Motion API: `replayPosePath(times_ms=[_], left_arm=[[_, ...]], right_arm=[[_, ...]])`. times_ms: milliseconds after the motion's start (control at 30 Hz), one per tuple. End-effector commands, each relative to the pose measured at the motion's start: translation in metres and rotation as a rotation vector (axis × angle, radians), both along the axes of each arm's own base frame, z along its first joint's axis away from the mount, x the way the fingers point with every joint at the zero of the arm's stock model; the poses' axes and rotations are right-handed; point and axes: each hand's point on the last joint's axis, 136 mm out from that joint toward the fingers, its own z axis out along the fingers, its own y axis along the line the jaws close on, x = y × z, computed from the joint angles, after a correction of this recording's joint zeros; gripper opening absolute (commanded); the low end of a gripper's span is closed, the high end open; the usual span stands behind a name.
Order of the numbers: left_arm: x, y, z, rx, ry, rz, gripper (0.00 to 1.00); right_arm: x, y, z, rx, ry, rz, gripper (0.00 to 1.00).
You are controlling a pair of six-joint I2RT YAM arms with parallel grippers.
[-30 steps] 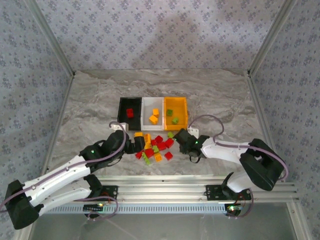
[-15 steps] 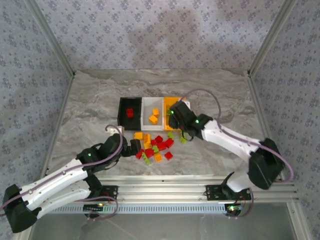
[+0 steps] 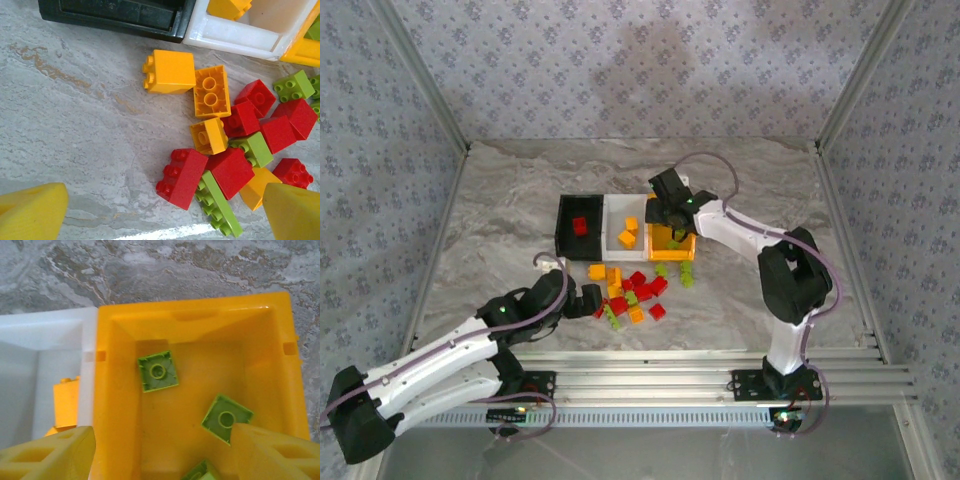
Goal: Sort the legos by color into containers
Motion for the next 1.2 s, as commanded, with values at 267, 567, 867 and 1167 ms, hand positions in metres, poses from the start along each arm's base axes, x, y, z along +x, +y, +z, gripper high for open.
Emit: replayPosePath(times_ms=[267,567,867,1167], left_arm=[[0.005,-0.036,-0.016,-0.039,0.063,-0.129,0.81],[0.016,-0.044,-0.053,0.082,0.138,-0.146,0.64],[0.008,0.001,-0.076,0.174,0.192,-0.010,0.46],[0.008,0.008,-0.059,0.091,0.148,0.008,0.59]], right_arm=[[-0.072,0.008,0.040,0.073,-0.101,0.085,0.78],[-0.102,-0.012,0.025,0.101,-0.088,0.050,0.78],[-0.104,-0.017,0.030,0.111,-0.104,0.041,0.78],[-0.103,-0.017,0.031,0.123,-0.112,0.037,0.78]])
